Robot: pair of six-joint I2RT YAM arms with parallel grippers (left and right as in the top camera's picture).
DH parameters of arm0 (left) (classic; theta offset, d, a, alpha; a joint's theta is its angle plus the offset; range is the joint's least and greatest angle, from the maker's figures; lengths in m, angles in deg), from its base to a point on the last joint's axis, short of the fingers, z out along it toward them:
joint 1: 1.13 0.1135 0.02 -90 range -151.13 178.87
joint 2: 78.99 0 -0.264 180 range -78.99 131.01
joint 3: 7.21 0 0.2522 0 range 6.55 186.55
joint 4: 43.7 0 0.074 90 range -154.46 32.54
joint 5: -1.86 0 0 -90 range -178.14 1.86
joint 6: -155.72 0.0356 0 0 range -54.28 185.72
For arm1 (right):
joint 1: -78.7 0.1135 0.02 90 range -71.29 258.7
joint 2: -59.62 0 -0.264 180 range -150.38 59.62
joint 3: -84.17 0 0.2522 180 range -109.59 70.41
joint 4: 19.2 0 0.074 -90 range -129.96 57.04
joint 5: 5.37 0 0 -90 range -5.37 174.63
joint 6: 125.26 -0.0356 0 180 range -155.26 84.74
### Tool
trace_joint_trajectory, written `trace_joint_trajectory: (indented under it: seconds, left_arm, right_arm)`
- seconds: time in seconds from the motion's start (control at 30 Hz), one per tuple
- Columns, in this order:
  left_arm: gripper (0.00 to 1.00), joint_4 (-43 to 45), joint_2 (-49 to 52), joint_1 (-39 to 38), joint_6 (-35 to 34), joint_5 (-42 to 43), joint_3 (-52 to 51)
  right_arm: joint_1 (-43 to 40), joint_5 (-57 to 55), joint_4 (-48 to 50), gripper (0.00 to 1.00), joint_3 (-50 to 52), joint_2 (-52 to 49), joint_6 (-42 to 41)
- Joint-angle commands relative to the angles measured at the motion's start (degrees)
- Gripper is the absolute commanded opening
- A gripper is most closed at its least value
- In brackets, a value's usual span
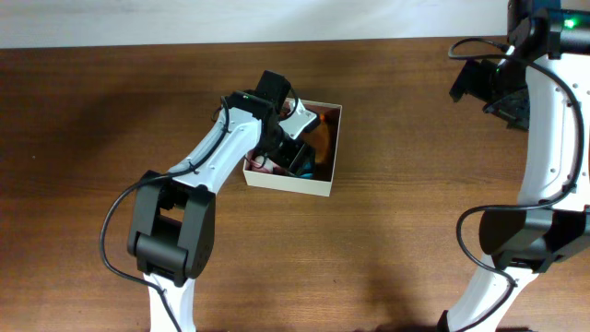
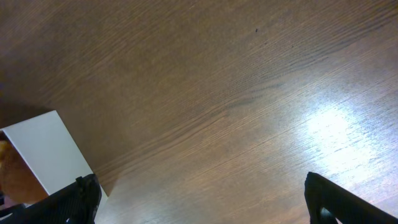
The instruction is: Pack container
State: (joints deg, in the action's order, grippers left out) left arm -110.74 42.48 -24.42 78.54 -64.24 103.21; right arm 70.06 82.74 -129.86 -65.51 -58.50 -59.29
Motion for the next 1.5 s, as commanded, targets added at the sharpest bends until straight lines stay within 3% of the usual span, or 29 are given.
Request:
trace_joint_trajectory:
  seconds: [0.0,0.13,0.43,0.6,1.07,1.47]
  left_arm:
    - [0.80,0.2,0.5,0.0,-1.0,1.8,1.2]
    - [0.78,0.1,0.5,0.0,-1.0,6.4,2.1]
    - [0.39,0.1,0.5,0.0,-1.0,14.3,3.9]
    - [0.28,0.1,0.5,-0.1,-1.0,16.8,3.9]
    - [0.24,0.2,0.6,-5.8,-1.0,15.4,3.9]
    - [0.23,0.6,0.6,-5.6,-1.0,12.3,3.9]
  right_arm:
    - [0.0,0.1,0.0,0.99,0.0,-0.3,-0.5]
    - [0.0,0.1,0.0,0.99,0.0,-0.3,-0.5]
    - [0.0,0.1,0.0,0.99,0.0,-0.3,-0.5]
    - [0.0,0.1,0.0,0.99,0.1,-0.3,-0.5]
    - [0.0,0.1,0.0,0.99,0.0,-0.3,-0.5]
    - [0.0,0.1,0.0,0.99,0.0,-0.3,-0.5]
